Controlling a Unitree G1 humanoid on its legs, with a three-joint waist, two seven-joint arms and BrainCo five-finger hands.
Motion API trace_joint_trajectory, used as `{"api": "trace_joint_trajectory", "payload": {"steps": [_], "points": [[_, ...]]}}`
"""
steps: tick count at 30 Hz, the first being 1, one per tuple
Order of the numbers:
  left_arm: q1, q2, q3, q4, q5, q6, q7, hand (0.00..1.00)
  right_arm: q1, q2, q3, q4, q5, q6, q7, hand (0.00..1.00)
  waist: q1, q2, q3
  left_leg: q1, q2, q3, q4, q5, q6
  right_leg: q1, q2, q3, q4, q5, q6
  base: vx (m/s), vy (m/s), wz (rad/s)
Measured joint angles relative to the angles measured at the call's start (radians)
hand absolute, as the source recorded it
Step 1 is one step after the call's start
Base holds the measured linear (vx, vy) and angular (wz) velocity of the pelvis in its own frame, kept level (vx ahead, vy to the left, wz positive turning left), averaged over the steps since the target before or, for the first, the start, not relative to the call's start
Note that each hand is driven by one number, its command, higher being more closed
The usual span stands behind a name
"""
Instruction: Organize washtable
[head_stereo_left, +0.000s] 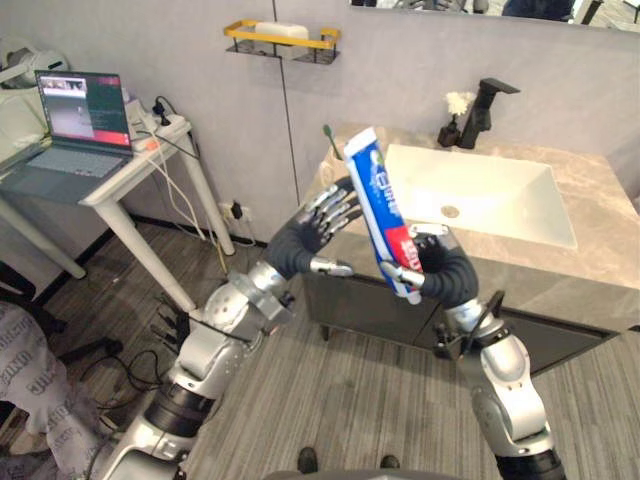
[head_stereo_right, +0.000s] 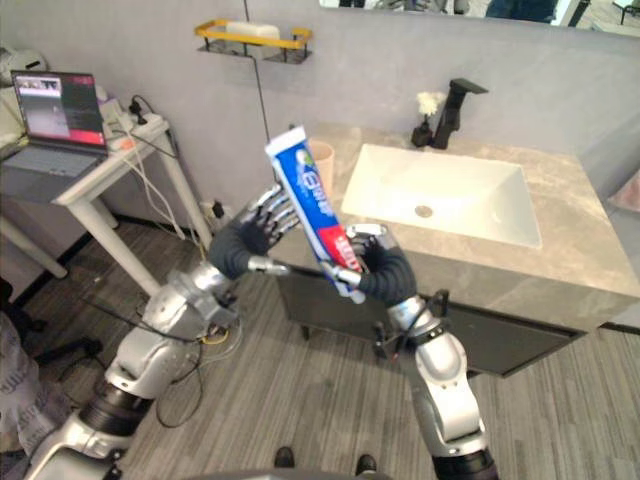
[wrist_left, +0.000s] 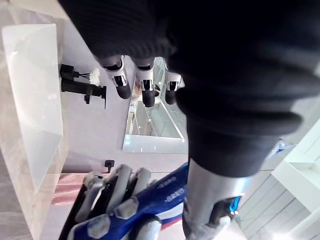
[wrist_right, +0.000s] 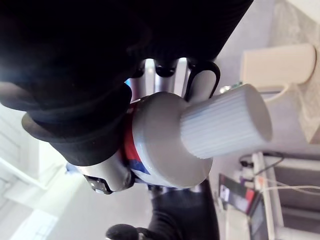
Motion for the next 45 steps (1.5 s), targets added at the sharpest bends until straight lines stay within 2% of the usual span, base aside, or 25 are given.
{"api": "trace_joint_trajectory", "payload": {"steps": [11,23,30,45], "points": [[-0.081,-0.004,-0.01,0.035,-0.009,0.002,0.017,0.0,0.0,-0.016,0.06,0.033,0.0,0.011,0.003,1.0,0.0,0.0,0.0,-0.001,0.001,0.002,0.0,0.002,0.002,-0.002,0.001,0.002,0.0,0.001,0.001,0.0,0.0,0.0],[-0.122,-0.02,-0.111,0.089,-0.04,0.014,0.018,0.0,-0.001,-0.016,0.063,0.033,-0.026,0.012,-0.003,1.0,-0.001,0.0,0.0,-0.001,0.001,0.01,0.0,0.002,0.003,-0.006,0.001,0.01,0.0,0.002,0.002,0.0,0.0,-0.01],[-0.14,-0.042,-0.161,0.123,-0.051,0.032,0.017,0.0,-0.001,-0.016,0.065,0.033,-0.035,0.029,-0.021,1.0,-0.001,0.0,0.0,0.0,0.001,0.017,0.0,0.002,0.003,-0.009,0.001,0.018,0.0,0.003,0.002,0.0,0.0,-0.02],[-0.141,-0.048,-0.145,0.123,-0.051,0.042,0.017,0.0,-0.001,-0.015,0.064,0.033,-0.037,0.029,-0.016,1.0,-0.001,0.0,0.0,0.003,0.0,0.019,0.0,0.002,0.003,-0.006,0.001,0.02,-0.002,0.006,0.003,0.0,0.0,0.0]]}}
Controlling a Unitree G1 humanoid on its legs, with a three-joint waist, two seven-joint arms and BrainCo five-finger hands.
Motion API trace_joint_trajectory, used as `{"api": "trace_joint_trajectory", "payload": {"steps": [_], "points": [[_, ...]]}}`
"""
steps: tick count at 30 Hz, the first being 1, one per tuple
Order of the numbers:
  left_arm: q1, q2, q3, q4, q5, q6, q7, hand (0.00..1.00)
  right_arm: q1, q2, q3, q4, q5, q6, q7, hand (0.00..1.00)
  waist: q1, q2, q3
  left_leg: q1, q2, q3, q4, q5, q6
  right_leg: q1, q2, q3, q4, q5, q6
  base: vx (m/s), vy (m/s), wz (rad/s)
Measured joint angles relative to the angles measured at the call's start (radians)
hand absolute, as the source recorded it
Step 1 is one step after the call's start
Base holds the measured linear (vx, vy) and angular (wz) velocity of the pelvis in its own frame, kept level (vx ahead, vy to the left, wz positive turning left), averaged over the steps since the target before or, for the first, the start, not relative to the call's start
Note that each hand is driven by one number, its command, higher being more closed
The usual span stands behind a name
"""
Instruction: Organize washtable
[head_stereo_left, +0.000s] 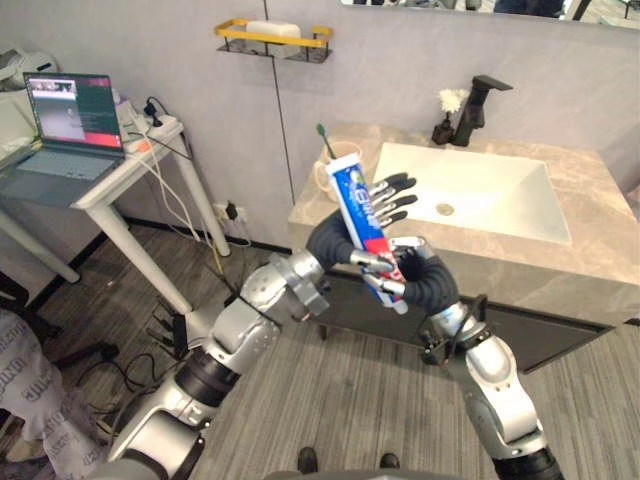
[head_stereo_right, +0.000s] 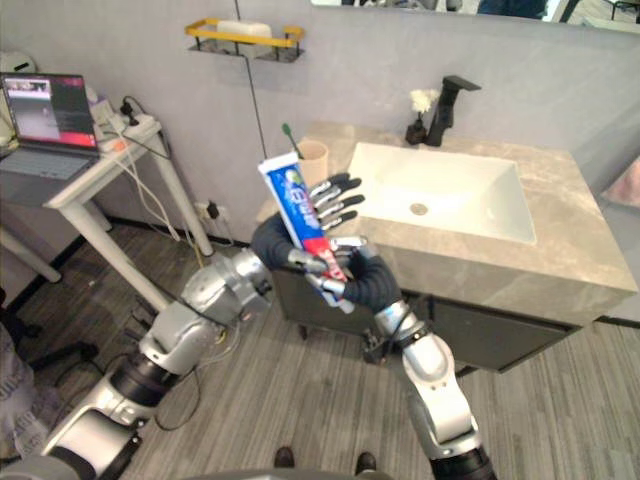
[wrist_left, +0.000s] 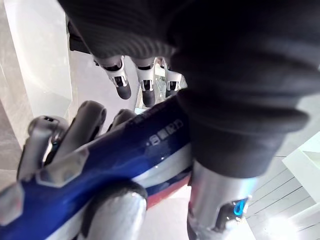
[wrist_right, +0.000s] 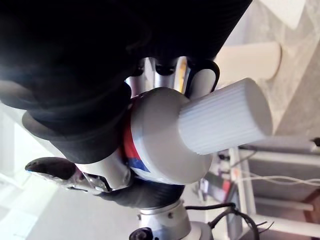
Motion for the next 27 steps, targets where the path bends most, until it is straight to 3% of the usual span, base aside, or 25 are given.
{"api": "trace_joint_trajectory", "payload": {"steps": [7,8,27], "points": [[-0.01,0.005,0.103,-0.001,0.0,-0.005,0.018,0.0,0.001,-0.001,-0.007,0.0,-0.012,0.0,0.019,1.0,0.0,0.0,0.0,0.001,0.0,-0.001,0.0,0.0,0.0,0.001,0.0,-0.001,0.001,0.0,0.0,0.0,0.0,0.0],[-0.021,0.006,0.118,-0.001,0.0,-0.007,0.02,1.0,0.001,-0.001,-0.008,0.0,-0.021,0.0,0.02,1.0,0.001,0.0,0.0,0.001,0.0,-0.001,0.0,0.0,0.0,0.001,0.0,-0.001,0.001,0.0,0.0,0.0,0.0,0.0],[-0.031,0.011,0.142,0.005,-0.041,-0.02,0.019,1.0,0.007,-0.002,-0.006,0.011,-0.037,0.002,0.029,1.0,0.001,0.0,0.0,0.001,-0.001,-0.001,0.0,0.0,0.0,0.0,-0.001,-0.001,0.002,0.0,-0.001,0.0,0.0,0.0]]}}
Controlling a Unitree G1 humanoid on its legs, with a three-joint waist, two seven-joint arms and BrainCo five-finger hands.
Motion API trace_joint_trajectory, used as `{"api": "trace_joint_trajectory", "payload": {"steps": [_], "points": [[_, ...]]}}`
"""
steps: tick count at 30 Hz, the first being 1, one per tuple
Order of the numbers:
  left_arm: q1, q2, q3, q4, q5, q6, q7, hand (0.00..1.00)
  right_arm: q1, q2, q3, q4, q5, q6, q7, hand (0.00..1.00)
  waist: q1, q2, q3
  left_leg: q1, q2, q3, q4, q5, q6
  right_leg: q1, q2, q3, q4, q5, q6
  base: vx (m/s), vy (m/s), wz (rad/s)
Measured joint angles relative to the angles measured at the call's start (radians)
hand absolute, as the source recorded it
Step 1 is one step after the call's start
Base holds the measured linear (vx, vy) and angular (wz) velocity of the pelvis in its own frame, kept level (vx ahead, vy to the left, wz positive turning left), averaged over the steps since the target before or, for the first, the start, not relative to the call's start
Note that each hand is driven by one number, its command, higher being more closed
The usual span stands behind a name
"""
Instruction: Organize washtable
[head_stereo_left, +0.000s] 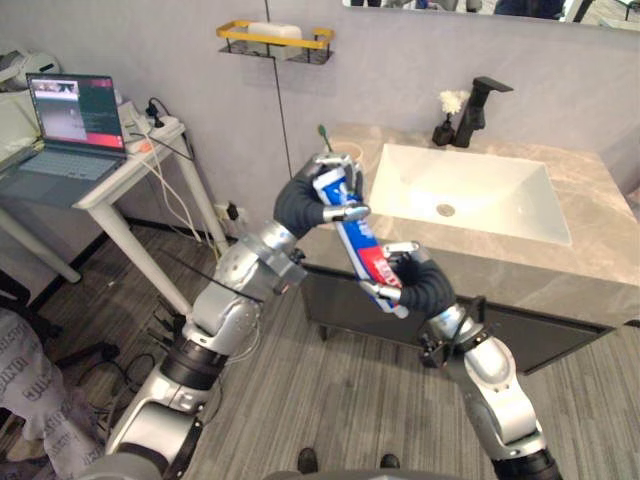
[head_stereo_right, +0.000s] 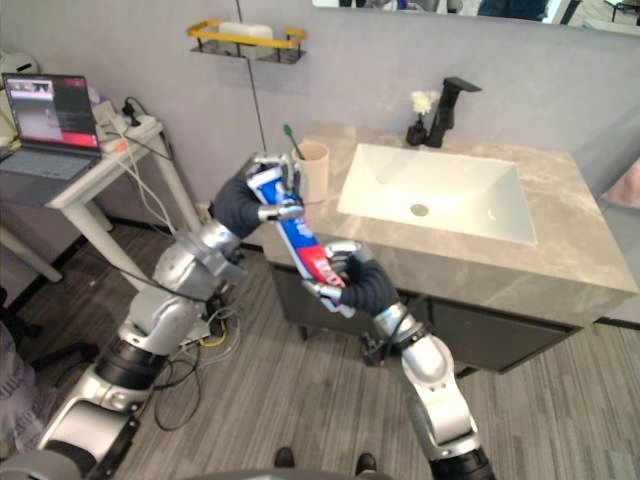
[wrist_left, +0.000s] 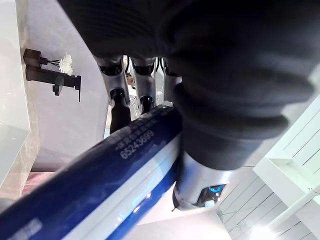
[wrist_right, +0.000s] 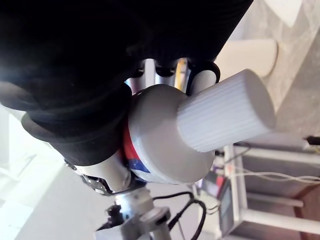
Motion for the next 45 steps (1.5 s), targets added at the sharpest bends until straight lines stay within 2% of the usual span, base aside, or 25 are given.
{"api": "trace_joint_trajectory", "payload": {"steps": [7,8,17,23,37,45], "points": [[0.024,-0.024,-0.004,0.036,-0.026,0.008,0.003,1.0,0.0,-0.001,0.0,0.018,-0.002,0.006,-0.006,1.0,0.0,0.0,0.0,0.0,0.0,0.002,0.0,0.0,0.0,-0.001,0.0,0.002,0.0,0.0,0.0,0.0,0.0,0.0],[0.031,-0.027,-0.004,0.035,-0.027,0.007,0.004,0.0,0.0,-0.002,0.0,0.018,-0.002,0.008,-0.008,1.0,-0.001,0.0,0.0,0.0,0.0,0.003,0.0,0.0,0.0,-0.001,0.0,0.003,0.0,0.0,0.0,0.0,0.0,0.0],[0.08,-0.048,-0.047,0.039,-0.046,0.013,0.021,0.0,-0.007,0.001,-0.008,0.018,-0.009,0.015,-0.023,1.0,0.001,0.0,0.0,0.0,0.001,0.002,0.0,-0.001,-0.001,-0.001,0.0,0.003,0.0,0.0,0.001,0.0,0.0,0.0],[0.083,-0.065,-0.116,0.071,-0.044,0.03,0.014,0.0,-0.07,0.005,-0.011,-0.011,-0.001,0.016,-0.041,1.0,0.0,0.0,0.0,0.0,0.001,0.004,0.0,-0.001,-0.002,-0.001,0.001,0.004,0.0,0.0,0.001,0.0,0.0,0.0],[0.083,-0.077,-0.116,0.071,-0.025,0.028,0.0,0.0,-0.085,0.019,-0.01,-0.019,0.001,0.016,-0.036,1.0,0.0,0.0,0.0,0.0,0.001,0.004,0.0,-0.001,-0.001,-0.001,0.001,0.003,0.0,0.0,0.001,0.0,0.0,0.0],[0.079,-0.081,-0.079,0.07,-0.022,0.028,0.0,0.0,-0.083,0.018,-0.011,-0.007,0.001,0.017,-0.033,1.0,0.0,0.0,0.0,0.002,0.001,0.004,0.0,0.0,0.0,0.0,0.001,0.004,0.002,0.0,0.001,0.0,0.0,0.0]]}}
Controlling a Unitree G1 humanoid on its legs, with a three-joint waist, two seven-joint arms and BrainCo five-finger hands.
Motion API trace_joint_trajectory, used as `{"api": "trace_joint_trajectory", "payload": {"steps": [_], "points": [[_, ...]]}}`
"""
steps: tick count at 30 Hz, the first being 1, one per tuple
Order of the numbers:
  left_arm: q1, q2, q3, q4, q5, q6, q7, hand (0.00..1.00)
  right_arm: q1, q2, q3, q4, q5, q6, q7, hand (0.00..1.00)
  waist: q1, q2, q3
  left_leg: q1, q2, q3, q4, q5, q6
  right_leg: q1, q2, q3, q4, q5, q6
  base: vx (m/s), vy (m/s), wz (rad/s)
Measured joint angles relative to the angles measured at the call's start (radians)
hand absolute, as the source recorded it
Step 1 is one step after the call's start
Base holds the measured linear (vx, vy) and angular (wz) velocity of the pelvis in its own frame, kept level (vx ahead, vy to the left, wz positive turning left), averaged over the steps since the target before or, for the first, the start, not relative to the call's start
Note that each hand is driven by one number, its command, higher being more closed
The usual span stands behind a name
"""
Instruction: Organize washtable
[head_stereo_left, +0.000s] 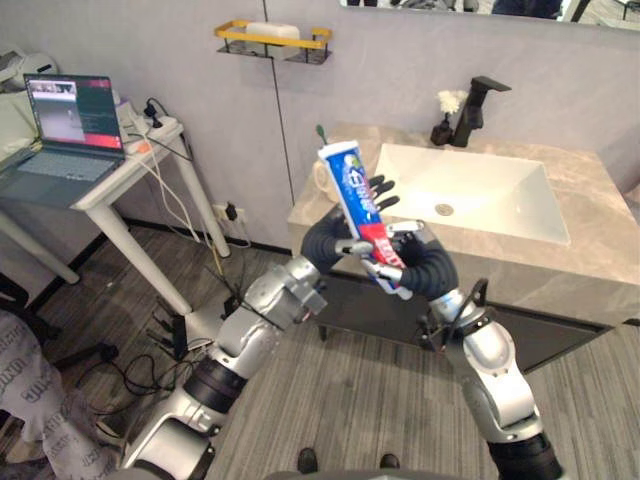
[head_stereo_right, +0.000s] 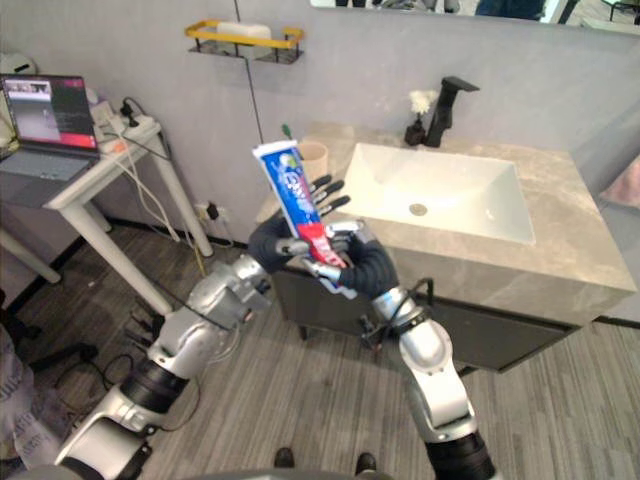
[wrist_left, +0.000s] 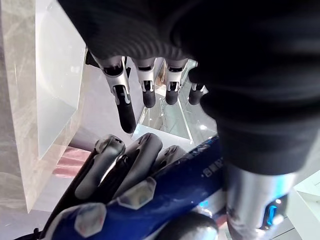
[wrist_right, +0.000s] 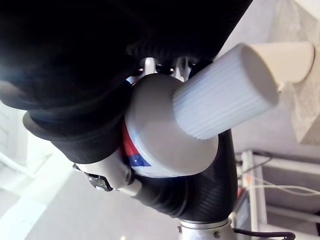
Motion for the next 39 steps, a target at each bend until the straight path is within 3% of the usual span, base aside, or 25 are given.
{"api": "trace_joint_trajectory", "payload": {"steps": [8,19,39], "points": [[-0.008,0.024,0.091,-0.001,-0.001,-0.002,0.002,0.0,0.021,0.0,-0.003,0.037,0.0,0.0,0.022,1.0,0.0,0.0,0.0,0.004,0.0,0.001,0.0,-0.001,-0.002,-0.001,-0.002,0.0,0.013,-0.003,-0.001,0.0,0.0,0.0],[-0.01,0.037,0.098,-0.011,-0.003,-0.001,0.0,0.0,0.056,0.0,-0.005,0.041,-0.001,0.0,0.023,1.0,0.001,0.0,0.0,0.003,-0.001,0.001,0.0,-0.004,-0.005,-0.003,-0.003,0.0,0.015,-0.006,-0.006,0.0,0.0,0.0],[-0.011,0.036,-0.016,-0.011,-0.003,0.026,-0.019,0.0,0.058,0.001,0.012,0.04,-0.001,0.0,0.02,1.0,0.0,0.0,0.0,-0.001,0.0,-0.001,0.0,-0.004,-0.005,-0.005,-0.002,-0.001,0.013,-0.006,-0.005,0.0,0.0,0.0]]}}
